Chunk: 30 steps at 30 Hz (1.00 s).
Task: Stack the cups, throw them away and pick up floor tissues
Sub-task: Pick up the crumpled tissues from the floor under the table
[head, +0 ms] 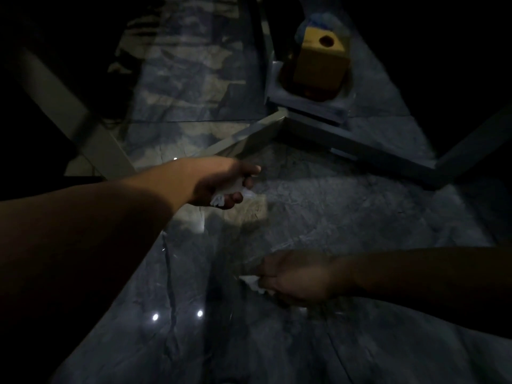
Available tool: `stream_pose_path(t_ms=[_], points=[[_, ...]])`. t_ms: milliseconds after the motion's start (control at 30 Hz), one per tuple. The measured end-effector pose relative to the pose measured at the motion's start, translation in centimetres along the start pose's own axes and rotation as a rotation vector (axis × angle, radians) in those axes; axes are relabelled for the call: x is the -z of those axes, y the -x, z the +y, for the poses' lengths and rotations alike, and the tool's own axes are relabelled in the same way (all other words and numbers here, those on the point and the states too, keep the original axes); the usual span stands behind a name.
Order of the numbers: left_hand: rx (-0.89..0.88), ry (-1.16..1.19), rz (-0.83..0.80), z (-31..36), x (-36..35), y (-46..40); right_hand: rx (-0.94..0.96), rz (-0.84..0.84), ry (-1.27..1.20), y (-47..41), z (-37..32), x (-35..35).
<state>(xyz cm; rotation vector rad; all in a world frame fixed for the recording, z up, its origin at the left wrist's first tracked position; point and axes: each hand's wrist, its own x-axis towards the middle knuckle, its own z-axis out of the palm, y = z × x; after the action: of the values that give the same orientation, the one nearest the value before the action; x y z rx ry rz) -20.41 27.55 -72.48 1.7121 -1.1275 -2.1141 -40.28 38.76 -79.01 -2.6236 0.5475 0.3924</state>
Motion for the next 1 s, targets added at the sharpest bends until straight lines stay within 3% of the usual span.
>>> stream_pose_path(t_ms=[100,433,500,567,1000], points=[[0.003,-0.026,-0.02,0.5,-0.8,-0.7,-0.116,0.143,-0.031,1.0,1.6,-0.6],[0.021,-0.103,-0.057,3.0,-5.6,-3.0,-0.4,0.087,-0.149,7.9,4.4,-0.2],[0.009,-0.116,-0.067,3.5,-6.6,-3.5,-0.367,0.126,-0.122,8.8,4.7,-0.6],[-0.007,-0.128,-0.066,3.8,-7.6,-4.1,-0.279,0.153,0.064,9.8,5.5,-1.1],[-0.072,-0.197,-0.113,4.1,-10.6,-5.7,-0.462,0.109,0.036,13.8,5.7,-0.3]])
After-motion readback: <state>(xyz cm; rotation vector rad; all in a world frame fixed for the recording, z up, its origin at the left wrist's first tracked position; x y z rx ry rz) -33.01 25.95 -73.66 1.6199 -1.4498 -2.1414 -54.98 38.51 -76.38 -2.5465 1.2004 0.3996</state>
